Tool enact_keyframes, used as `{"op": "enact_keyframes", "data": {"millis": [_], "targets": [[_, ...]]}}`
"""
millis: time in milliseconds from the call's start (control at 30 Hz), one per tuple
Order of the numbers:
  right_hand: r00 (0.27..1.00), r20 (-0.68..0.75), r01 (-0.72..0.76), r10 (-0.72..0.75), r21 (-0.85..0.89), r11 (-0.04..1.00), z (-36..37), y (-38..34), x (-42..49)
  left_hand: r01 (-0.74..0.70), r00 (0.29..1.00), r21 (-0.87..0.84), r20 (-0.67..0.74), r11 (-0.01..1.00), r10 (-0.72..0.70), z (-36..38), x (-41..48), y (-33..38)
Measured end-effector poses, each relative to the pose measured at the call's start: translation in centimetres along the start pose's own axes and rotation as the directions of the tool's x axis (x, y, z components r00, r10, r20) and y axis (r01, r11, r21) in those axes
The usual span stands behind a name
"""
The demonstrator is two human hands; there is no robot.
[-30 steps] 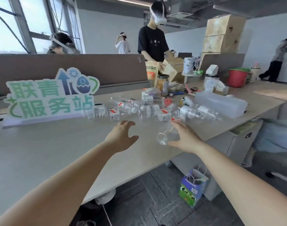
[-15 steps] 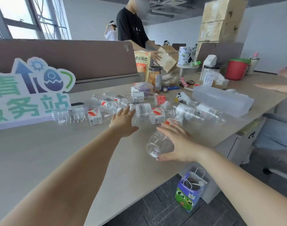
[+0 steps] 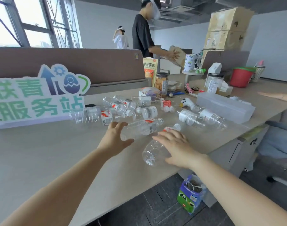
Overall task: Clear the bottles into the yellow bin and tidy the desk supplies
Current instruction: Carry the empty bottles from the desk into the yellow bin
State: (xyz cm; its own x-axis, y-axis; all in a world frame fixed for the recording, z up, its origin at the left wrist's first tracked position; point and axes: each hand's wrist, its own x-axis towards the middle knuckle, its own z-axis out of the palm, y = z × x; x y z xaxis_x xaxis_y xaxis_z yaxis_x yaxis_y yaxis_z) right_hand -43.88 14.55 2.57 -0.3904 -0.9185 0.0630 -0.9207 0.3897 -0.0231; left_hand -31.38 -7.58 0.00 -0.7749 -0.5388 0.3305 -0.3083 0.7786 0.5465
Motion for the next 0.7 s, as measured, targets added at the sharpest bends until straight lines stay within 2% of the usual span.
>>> {"op": "enact_keyframes", "data": {"millis": [167, 300, 533, 700], "targets": [[0.986, -0.089, 0.141, -0.143, -0.031, 0.99, 0.5, -5.2, 0.2, 0.038, 0.994, -0.018, -0.104, 0.999, -0.039, -5.0, -6.9, -2.8], [0.931, -0.224, 0.3, -0.289, 0.013, 0.954, 0.6, -12.5, 0.6, 0.135, 0.969, 0.035, -0.213, 0.99, -0.125, -11.1, -14.7, -5.9], [0.773, -0.398, 0.591, -0.495, 0.166, 0.789, -0.9, -29.2, -0.2, 0.343, 0.868, 0.16, -0.432, 0.926, -0.246, -24.1, -29.6, -10.0], [0.619, -0.507, 0.753, -0.6, 0.165, 0.637, -2.9, -41.7, -1.4, 0.457, 0.757, 0.233, -0.609, 0.858, -0.238, -32.9, -40.5, -11.1]]}}
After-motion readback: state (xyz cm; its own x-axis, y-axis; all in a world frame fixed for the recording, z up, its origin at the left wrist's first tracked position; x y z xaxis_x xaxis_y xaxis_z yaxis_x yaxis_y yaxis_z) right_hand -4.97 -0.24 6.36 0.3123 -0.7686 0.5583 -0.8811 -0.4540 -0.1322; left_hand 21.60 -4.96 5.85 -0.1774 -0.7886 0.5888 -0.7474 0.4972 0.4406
